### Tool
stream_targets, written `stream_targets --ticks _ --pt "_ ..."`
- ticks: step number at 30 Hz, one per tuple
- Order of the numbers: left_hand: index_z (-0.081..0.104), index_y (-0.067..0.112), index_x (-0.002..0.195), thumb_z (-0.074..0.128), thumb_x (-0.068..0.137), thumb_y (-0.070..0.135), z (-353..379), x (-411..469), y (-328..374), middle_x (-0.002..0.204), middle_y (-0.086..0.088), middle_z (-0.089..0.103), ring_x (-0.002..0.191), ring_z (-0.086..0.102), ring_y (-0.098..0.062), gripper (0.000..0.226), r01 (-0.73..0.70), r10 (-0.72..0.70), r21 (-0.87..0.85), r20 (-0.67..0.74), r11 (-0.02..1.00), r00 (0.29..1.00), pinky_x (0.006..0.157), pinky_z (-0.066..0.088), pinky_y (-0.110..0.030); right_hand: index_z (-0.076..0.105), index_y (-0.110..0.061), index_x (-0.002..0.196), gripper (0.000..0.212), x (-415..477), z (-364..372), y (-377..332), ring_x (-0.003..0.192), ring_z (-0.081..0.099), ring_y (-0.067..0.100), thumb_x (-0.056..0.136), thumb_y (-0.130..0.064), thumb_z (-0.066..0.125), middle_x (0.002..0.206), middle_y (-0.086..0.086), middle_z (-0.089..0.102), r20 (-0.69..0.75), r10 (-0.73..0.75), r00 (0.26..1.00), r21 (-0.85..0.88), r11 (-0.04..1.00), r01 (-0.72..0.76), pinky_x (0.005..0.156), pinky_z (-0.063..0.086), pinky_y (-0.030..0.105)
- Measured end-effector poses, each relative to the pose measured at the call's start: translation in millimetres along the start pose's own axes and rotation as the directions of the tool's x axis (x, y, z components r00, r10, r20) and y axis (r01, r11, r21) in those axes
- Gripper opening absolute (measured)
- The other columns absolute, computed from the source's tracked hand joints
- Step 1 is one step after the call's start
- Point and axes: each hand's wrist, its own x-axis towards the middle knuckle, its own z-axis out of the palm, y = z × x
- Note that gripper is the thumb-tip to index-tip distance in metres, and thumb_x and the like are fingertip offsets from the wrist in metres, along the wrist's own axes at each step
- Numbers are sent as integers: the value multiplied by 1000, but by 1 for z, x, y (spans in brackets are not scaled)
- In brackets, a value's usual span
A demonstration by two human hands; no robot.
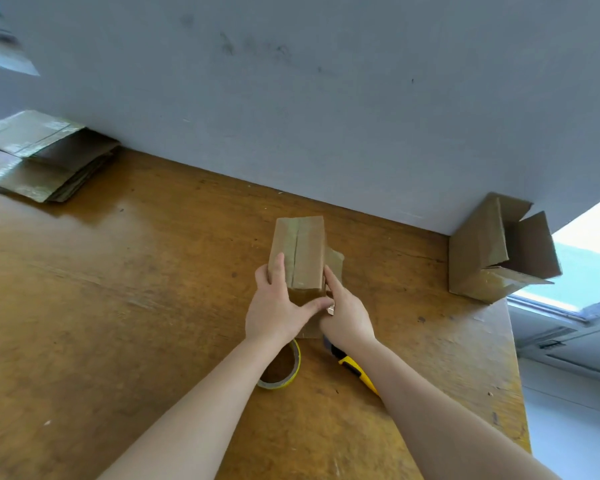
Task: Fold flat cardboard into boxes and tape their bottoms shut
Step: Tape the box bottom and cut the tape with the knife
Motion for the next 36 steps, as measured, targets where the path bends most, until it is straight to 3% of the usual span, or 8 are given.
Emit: stream_targets --ticks 5,12,15,18,22,30,33,36 --pt "14 34 150 68 69 67 -9 13 12 141 -2 22 115 48 -22 103 197 -217 -320 -29 927 976 76 42 -27 27 -34 150 72 5 -6 -8 129 48 18 88 -8 54 146 -3 47 -29 -116 993 80 990 118 93 47 27" --pt "25 39 148 58 86 56 -19 14 11 145 2 21 115 40 -19 72 207 -295 -616 -43 760 955 89 40 -31 23 -19 152 60 11 -13 -14 144 25 21 101 -46 36 158 4 25 -69 145 987 415 904 -104 117 25 41" --pt "34 40 143 51 91 53 -24 15 13 146 -3 29 118 44 -24 57 261 -364 -726 15 636 931 95 49 -46 16 -25 154 63 9 -17 -18 143 26 24 100 -53 31 158 1 25 28 329 944 631 726 -272 115 21 40" --pt "40 35 139 45 92 55 -28 16 12 139 -5 41 116 47 -28 52 365 -441 -798 140 480 887 89 53 -50 46 -26 140 50 8 -21 -23 127 46 25 99 -51 30 137 3 53 165 476 864 808 436 -395 113 31 47" --pt "42 28 128 49 89 60 -32 13 11 112 -10 54 102 58 -36 51 516 -481 -844 396 144 782 86 55 -51 75 -24 98 35 6 -30 -28 107 63 23 96 -36 42 113 3 69 238 433 869 857 328 -398 84 55 42" --pt "25 24 149 27 92 67 -32 14 17 145 -11 44 103 64 -36 71 664 -546 -662 433 347 717 105 36 -57 35 -40 145 65 -6 -31 -36 117 57 24 97 2 44 147 0 44 -126 344 931 694 701 -165 74 61 33" --pt "18 22 151 35 95 58 -26 11 21 152 -12 32 131 42 -35 68 547 -501 -560 251 623 828 105 36 -50 25 -41 150 73 -8 -35 -34 113 55 17 95 6 43 149 -1 41 -251 313 916 595 796 -109 57 54 15" --pt "25 28 150 33 86 71 -23 3 31 154 -4 28 136 34 -24 77 219 -206 -504 83 835 975 103 34 -39 19 -36 152 72 -9 -40 -32 116 57 24 96 3 43 148 3 43 -317 300 900 511 853 -104 78 59 33"
